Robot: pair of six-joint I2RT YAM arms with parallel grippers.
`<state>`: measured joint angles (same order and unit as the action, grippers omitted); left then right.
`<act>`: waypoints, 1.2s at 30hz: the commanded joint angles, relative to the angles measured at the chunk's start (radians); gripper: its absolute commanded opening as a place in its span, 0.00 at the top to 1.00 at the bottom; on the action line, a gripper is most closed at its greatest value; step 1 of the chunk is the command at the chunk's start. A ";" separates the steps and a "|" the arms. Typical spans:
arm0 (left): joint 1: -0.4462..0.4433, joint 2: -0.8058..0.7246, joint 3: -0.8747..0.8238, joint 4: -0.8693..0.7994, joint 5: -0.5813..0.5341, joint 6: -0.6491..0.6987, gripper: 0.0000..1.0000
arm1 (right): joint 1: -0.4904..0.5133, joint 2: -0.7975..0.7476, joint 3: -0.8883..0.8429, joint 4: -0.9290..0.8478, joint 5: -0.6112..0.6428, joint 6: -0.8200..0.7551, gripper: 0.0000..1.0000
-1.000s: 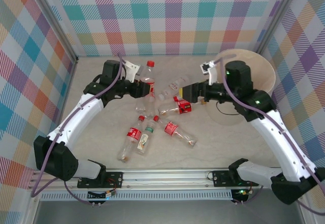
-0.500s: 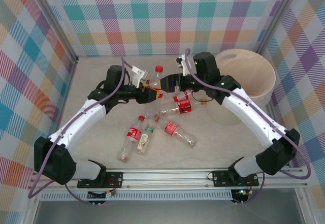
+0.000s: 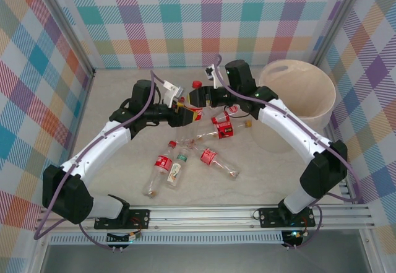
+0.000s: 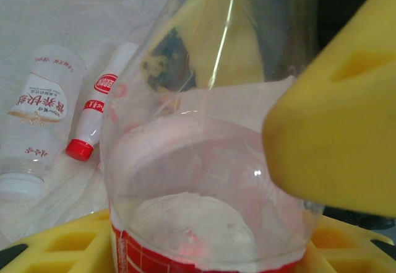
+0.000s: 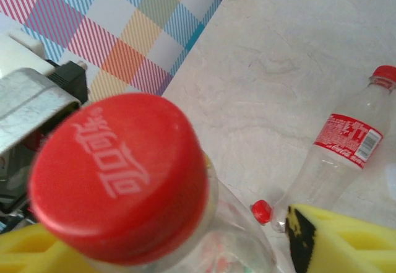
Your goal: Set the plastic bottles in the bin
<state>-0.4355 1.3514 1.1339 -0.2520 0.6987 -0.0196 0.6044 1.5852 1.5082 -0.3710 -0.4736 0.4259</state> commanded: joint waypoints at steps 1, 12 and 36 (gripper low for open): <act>-0.006 0.008 -0.006 0.037 0.029 -0.003 0.48 | 0.003 -0.005 -0.012 0.043 -0.020 0.004 0.36; -0.005 0.005 -0.005 0.037 0.023 -0.005 0.19 | 0.003 -0.018 -0.011 0.025 0.003 -0.028 0.50; -0.006 0.053 0.037 -0.106 -0.070 0.080 0.00 | -0.457 -0.328 0.428 -0.360 0.321 -0.273 0.56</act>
<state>-0.4362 1.3930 1.1374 -0.3313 0.6418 0.0345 0.1883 1.2850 1.8977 -0.7193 -0.2008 0.1886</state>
